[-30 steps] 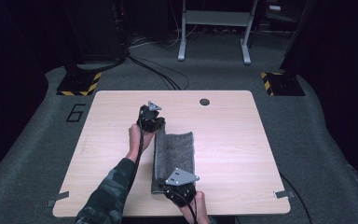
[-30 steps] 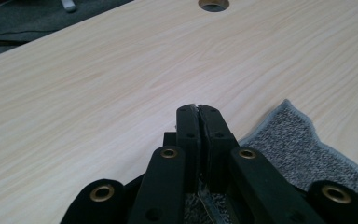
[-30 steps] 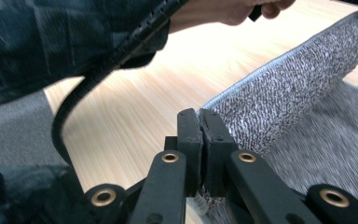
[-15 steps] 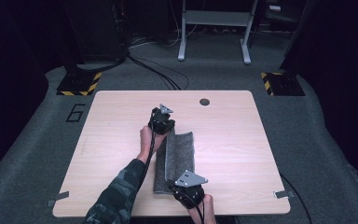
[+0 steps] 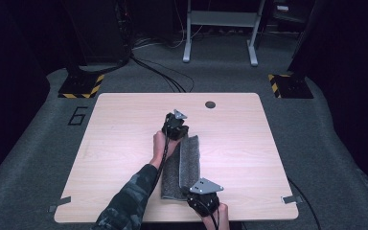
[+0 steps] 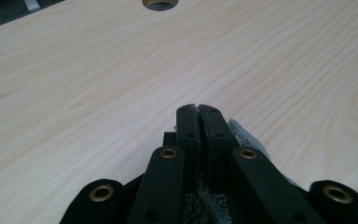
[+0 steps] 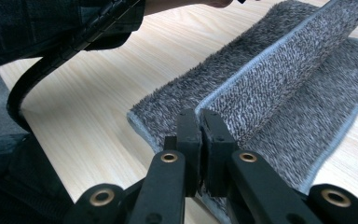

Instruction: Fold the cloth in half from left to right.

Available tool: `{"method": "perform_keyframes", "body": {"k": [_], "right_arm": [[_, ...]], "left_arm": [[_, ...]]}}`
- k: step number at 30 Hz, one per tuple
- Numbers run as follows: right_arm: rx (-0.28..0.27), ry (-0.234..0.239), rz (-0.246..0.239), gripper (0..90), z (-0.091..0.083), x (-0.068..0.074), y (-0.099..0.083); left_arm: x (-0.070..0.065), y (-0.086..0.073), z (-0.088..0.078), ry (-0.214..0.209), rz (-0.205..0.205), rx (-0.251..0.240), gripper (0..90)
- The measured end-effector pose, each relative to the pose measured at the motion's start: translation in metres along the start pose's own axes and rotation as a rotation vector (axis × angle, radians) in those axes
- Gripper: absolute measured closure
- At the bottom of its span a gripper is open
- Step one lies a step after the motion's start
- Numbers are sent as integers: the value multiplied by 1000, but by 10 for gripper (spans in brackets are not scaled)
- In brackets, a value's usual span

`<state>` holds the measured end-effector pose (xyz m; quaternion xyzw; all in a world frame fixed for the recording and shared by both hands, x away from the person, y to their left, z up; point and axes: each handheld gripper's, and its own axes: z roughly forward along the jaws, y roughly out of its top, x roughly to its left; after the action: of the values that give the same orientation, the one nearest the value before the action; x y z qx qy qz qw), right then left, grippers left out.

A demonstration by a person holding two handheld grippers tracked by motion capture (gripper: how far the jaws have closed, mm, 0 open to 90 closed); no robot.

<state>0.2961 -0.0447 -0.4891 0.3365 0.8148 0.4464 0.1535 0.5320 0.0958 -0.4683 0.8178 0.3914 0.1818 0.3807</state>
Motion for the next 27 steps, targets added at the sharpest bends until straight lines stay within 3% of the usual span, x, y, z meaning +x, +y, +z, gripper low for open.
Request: {"method": "perform_keyframes", "body": {"k": [7, 10, 12, 16, 21, 27], "right_arm": [[11, -20, 13, 867, -5, -6, -8], [29, -35, 22, 810, -6, -8, -12], [48, -44, 42, 733, -9, -10, -16], [66, -68, 70, 650, -15, -18, -23], [59, -112, 107, 544, -30, -30, -26], [57, -146, 170, 389, -34, -51, -24]], "left_arm": [[-7, 1, 11, -29, 8, 19, 843], [-9, 2, 13, -50, -19, 11, 611], [-10, 3, 10, -42, -31, 4, 468], [-6, 4, -2, -63, -53, -21, 306], [0, -4, -20, -57, -44, -9, 239], [5, -30, -43, -61, -29, 15, 203]]}}
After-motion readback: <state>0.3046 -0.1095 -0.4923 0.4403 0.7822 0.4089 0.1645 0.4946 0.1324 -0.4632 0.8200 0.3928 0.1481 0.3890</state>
